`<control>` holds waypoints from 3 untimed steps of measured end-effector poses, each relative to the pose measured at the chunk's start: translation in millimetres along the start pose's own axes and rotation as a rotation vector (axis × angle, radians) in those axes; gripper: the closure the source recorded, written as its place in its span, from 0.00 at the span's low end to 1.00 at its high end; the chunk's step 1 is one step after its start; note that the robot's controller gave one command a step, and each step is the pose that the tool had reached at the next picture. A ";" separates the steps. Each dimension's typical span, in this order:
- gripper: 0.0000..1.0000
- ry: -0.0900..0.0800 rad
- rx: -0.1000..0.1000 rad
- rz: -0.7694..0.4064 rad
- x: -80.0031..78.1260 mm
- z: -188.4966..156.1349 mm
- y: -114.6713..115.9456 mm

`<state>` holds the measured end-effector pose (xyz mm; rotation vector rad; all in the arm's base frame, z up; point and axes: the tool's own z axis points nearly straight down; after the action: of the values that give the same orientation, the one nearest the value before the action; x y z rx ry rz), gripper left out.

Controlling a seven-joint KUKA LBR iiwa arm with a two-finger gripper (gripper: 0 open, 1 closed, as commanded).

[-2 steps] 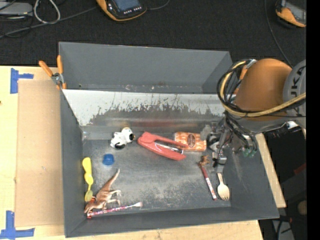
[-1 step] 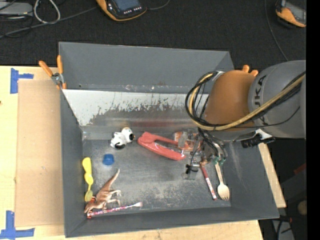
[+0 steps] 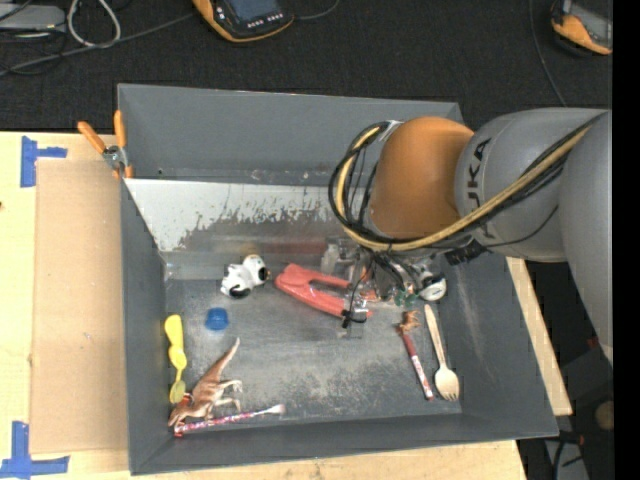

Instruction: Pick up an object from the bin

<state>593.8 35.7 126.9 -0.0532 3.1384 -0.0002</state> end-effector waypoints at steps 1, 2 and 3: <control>0.00 0.002 0.001 0.308 -19.6 40.9 -27.1; 0.00 0.005 0.000 0.346 -19.1 49.3 -32.0; 1.00 0.003 0.000 0.276 -16.1 25.0 36.6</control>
Offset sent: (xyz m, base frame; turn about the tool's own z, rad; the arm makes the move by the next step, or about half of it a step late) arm 0.0254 -0.0068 -0.0389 0.2098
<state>608.8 72.7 102.0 0.3798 3.1188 0.0008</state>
